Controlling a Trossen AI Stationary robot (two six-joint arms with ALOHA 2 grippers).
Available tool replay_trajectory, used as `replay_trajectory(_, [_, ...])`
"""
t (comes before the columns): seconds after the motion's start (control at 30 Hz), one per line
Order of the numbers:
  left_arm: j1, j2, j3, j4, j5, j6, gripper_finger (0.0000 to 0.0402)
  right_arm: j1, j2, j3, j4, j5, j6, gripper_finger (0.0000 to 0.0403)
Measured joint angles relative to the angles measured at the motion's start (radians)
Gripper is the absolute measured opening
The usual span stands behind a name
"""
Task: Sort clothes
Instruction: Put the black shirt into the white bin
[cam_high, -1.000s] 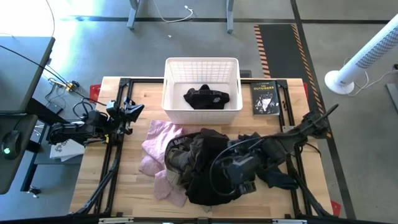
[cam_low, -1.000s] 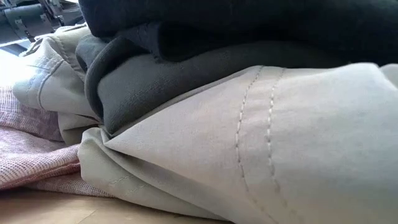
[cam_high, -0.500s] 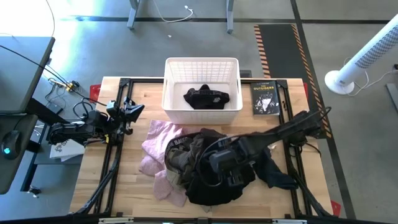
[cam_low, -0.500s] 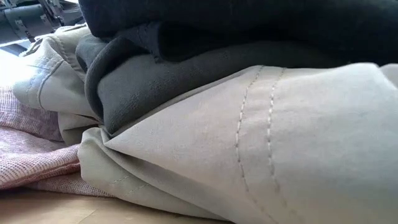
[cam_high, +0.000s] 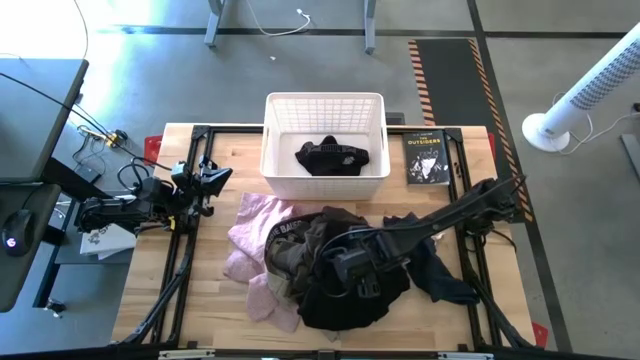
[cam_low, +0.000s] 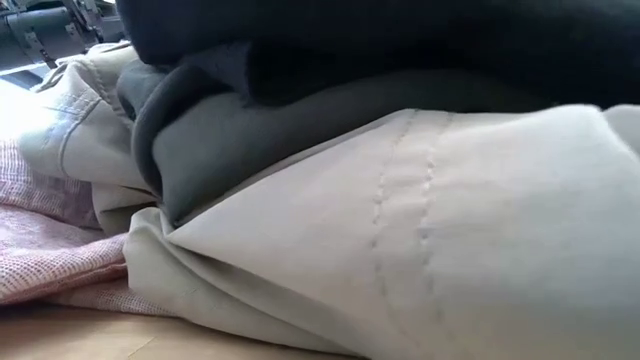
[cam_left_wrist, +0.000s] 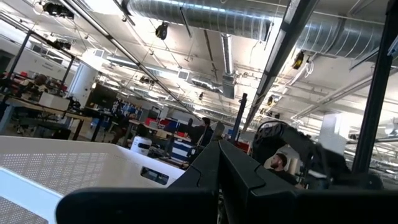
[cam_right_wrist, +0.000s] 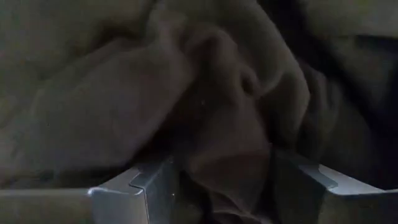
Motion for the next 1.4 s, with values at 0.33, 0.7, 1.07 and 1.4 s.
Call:
replay_trajectory(0.33, [0.0,0.0,0.0,-0.001,-0.002,0.0,0.0001,-0.005,-0.003,-0.018,0.063,-0.067,-0.025,0.0072])
replay_trajectory(0.7, [0.0,0.0,0.0,-0.001,-0.008,0.0,0.0001,0.029,-0.128,0.405,-0.122,-0.003,-0.047,0.001])
replay_trajectory(1.07, [0.0,0.0,0.0,0.0,-0.008,-0.002,0.0001,0.007,-0.223,0.8,0.23,0.566,-0.549,0.0008])
replay_trajectory(1.4, [0.0,0.0,0.0,0.001,-0.024,-0.001,0.0001,-0.379,-0.249,0.782,0.994,0.33,-0.922,0.001])
